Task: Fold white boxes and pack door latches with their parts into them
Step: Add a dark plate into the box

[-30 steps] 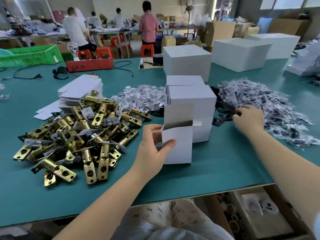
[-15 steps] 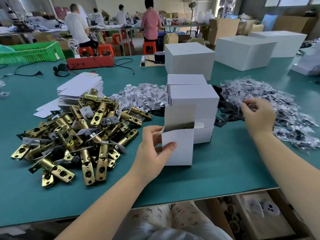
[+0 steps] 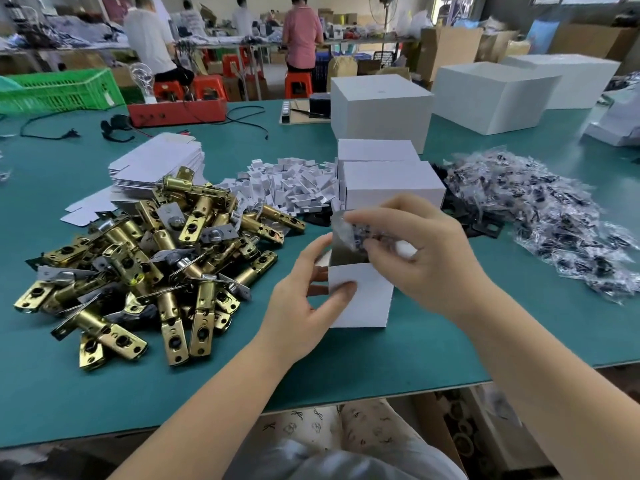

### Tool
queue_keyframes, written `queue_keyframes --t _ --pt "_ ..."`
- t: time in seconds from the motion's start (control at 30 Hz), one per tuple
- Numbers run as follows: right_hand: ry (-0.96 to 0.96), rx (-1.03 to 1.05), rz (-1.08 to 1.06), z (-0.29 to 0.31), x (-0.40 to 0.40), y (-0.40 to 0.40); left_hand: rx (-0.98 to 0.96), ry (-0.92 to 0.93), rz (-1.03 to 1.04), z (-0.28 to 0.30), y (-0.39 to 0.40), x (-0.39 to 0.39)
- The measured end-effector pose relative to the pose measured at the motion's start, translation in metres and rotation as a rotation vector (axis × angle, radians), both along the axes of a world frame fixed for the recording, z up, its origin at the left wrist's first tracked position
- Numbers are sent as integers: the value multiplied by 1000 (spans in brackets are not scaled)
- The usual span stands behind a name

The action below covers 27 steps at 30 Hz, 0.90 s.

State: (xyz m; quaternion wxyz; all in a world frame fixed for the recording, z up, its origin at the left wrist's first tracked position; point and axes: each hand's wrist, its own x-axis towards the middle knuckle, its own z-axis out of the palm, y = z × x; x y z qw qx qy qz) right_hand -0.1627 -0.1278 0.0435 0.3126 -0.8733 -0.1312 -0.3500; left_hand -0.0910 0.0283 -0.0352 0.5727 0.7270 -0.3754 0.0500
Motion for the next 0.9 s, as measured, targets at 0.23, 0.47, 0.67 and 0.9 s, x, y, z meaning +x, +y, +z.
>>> queue_keyframes --t 0.23,0.47,0.67,0.9 --pt "226 -114 -5 3 4 2 -2 -19 18 1 1 -1" --pt "327 -150 -127 12 3 10 13 -23 -7 1 3 -2" --pt "434 -346 -132 11 -2 27 6 -1 -31 1 4 -2" --pt "460 -561 -139 11 4 26 0 36 -54 2 5 -2"
